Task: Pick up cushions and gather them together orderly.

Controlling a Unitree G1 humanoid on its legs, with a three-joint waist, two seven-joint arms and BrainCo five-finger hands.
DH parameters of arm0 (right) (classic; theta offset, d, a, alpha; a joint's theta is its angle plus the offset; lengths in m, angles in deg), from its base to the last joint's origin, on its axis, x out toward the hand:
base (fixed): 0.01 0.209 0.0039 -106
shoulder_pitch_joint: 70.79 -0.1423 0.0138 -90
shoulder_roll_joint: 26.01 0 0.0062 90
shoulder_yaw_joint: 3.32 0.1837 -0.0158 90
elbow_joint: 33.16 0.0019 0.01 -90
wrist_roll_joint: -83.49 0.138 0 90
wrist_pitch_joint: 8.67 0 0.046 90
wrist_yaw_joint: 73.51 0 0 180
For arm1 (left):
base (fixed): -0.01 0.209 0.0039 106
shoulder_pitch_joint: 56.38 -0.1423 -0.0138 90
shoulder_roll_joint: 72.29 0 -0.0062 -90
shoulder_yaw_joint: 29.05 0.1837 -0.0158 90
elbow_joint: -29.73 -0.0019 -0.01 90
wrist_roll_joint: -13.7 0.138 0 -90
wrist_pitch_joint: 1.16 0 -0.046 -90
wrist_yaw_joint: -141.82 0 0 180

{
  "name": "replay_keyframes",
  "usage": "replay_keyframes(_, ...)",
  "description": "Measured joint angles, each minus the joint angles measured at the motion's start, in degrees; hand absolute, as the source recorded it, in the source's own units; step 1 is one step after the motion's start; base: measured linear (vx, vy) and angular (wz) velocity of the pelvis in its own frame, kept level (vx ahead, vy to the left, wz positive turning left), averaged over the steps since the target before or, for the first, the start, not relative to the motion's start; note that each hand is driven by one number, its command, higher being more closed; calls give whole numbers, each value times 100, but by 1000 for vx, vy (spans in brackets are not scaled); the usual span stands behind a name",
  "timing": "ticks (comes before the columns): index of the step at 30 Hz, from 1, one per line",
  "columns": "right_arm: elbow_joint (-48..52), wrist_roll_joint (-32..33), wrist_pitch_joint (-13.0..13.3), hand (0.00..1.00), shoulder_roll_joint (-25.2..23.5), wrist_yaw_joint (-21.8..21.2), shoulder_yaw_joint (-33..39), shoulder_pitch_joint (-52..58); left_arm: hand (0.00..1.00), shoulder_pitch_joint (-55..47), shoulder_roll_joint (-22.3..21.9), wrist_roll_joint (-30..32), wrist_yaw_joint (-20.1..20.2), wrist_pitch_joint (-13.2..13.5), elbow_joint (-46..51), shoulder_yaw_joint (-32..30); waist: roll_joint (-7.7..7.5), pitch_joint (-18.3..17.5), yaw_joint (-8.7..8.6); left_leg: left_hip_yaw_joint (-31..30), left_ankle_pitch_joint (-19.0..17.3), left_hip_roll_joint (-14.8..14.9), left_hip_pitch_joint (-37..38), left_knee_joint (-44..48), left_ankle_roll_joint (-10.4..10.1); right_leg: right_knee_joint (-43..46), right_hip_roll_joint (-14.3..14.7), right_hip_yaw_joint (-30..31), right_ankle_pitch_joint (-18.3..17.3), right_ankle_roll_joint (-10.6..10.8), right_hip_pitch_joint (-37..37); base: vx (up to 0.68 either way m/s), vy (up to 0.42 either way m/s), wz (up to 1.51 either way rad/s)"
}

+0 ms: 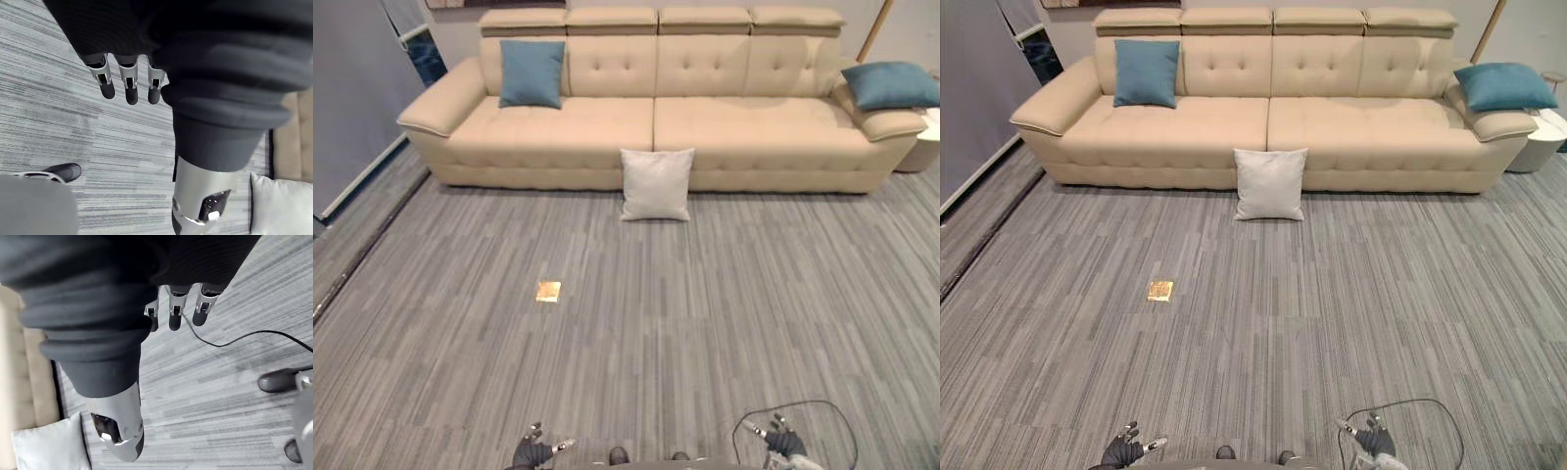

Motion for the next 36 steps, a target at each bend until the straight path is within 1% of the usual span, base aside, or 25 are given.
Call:
replay_keyframes(2,238,-149,64,0,33,-29,-1,-46,0,9,116,0,22,24,164,-86,-56,75,-6,10,-8,-4,46,1,-13,-57,-4,3,0,1,74,120,-6,-3)
replay_keyframes(3,279,-296,95,0,79,-79,-1,-39,0,7,152,0,27,56,197,-86,-53,82,-5,21,-36,-6,112,2,-57,-72,-9,4,0,1,140,147,-7,-1)
replay_keyframes(8,390,-638,97,0,189,-135,-18,-51,0,-13,161,1,112,110,370,-120,64,152,-3,58,-211,24,243,81,-307,-57,-11,2,-14,23,288,112,-14,0)
replay_keyframes(10,391,-758,96,0,194,-220,-22,-49,0,-31,167,1,146,110,422,-137,65,153,-3,74,-276,46,236,175,-401,-9,-11,2,-33,52,297,65,-47,-3)
replay_keyframes(11,391,-773,96,0,200,-227,-23,-49,0,-32,167,0,150,110,442,-137,62,155,-6,87,-302,51,237,223,-412,49,-20,1,-75,116,293,70,-70,-4)
replay_keyframes(15,391,-931,86,0,333,-229,-26,-31,0,-30,165,-2,156,110,630,-135,83,163,-17,102,-343,70,216,310,-383,119,-22,-11,-129,141,292,45,-68,1)
replay_keyframes(17,392,-964,85,0,369,-229,-27,-12,0,-31,164,-4,156,110,685,-135,86,163,-20,102,-474,93,202,421,-363,193,-22,-15,-224,183,296,36,-63,2)
replay_keyframes(18,392,-975,83,0,389,-229,-27,-5,0,-31,160,-10,156,110,706,-134,85,163,-20,97,-533,93,211,441,-297,252,-22,-28,-311,164,289,40,-62,1)
replay_keyframes(19,392,-978,82,0,396,-228,-27,-9,0,-25,156,-13,156,110,717,-131,87,162,-26,97,-553,94,203,441,-281,252,-23,-44,-336,201,284,36,-61,2)
replay_keyframes(23,391,-976,68,0,396,-225,-27,-14,0,-22,145,-22,154,109,742,-126,87,162,-38,108,-587,103,132,455,-309,252,-23,-99,-337,202,217,33,-50,2)
replay_keyframes(24,391,-973,68,0,396,-222,-27,-48,0,-31,130,-26,152,107,796,-126,87,165,-32,123,-666,116,35,547,-325,254,-23,-96,-338,203,159,34,-41,-9)
replay_keyframes(25,390,-972,67,0,395,-216,-27,-98,0,-47,94,-29,149,108,900,-126,95,165,-20,138,-795,140,-109,728,-272,262,-22,-67,-345,214,78,26,-33,-12)
replay_keyframes(26,387,-971,60,0,395,-217,-30,-136,0,-52,74,-36,149,108,942,-123,103,172,-11,162,-866,155,-180,825,-265,284,-22,-37,-353,222,34,27,-15,-22)
replay_keyframes(27,389,-966,54,0,394,-216,-38,-230,0,-69,30,-47,150,107,1003,-120,120,182,-5,242,-1009,173,-303,1008,-236,430,-37,38,-436,239,-104,22,13,-33)
replay_keyframes(28,389,-956,54,0,395,-211,-42,-315,0,-115,4,-86,151,107,1121,-100,138,194,-8,325,-1210,175,-401,1197,-136,830,-85,71,-660,305,-334,30,24,-33)
replay_keyframes(29,388,-951,51,0,395,-205,-42,-339,0,-124,0,-93,151,106,1159,-81,151,201,-6,354,-1311,170,-435,1270,-92,1083,-116,84,-789,345,-466,45,53,-29)
replay_keyframes(30,383,-947,35,0,390,-200,-51,-371,0,-119,-22,-136,152,106,1190,-66,195,234,-2,416,-1461,155,-435,1381,1,1852,-196,117,-999,529,-808,78,84,-20)
replay_keyframes(31,383,-932,29,0,378,-202,-110,-364,0,-134,-14,-147,151,106,1194,-55,227,255,-15,440,-1583,141,-398,1432,54,2863,-282,104,-1038,599,-1261,99,91,-16)
replay_keyframes(32,384,-919,28,0,362,-201,-144,-359,0,-130,13,-148,148,105,1194,-45,218,293,-23,429,-1651,120,-317,1437,100,3380,-355,58,-1017,626,-1452,151,88,-6)
replay_keyframes(33,380,-913,17,0,328,-205,-201,-325,0,-112,87,-152,147,103,1195,-10,178,383,-24,400,-1749,73,-148,1449,124,4090,-491,-53,-1013,618,-1730,216,67,4)
replay_keyframes(34,374,-909,-41,0,310,-209,-272,-244,0,-69,148,-152,143,91,1188,-1,192,472,-30,342,-1820,73,127,1433,117,4459,-579,-265,-1292,531,-1967,253,61,11)
replay_keyframes(35,374,-908,-43,0,314,-208,-274,-235,0,-43,162,-152,142,91,1189,-2,236,511,-44,286,-1838,113,206,1402,98,4438,-585,-393,-1394,466,-2068,298,39,28)
replay_keyframes(36,377,-902,-43,0,337,-208,-296,-263,0,73,183,-153,139,93,1186,-6,327,625,-112,184,-1851,253,358,1325,74,4261,-540,-663,-1519,344,-2323,326,-7,34)
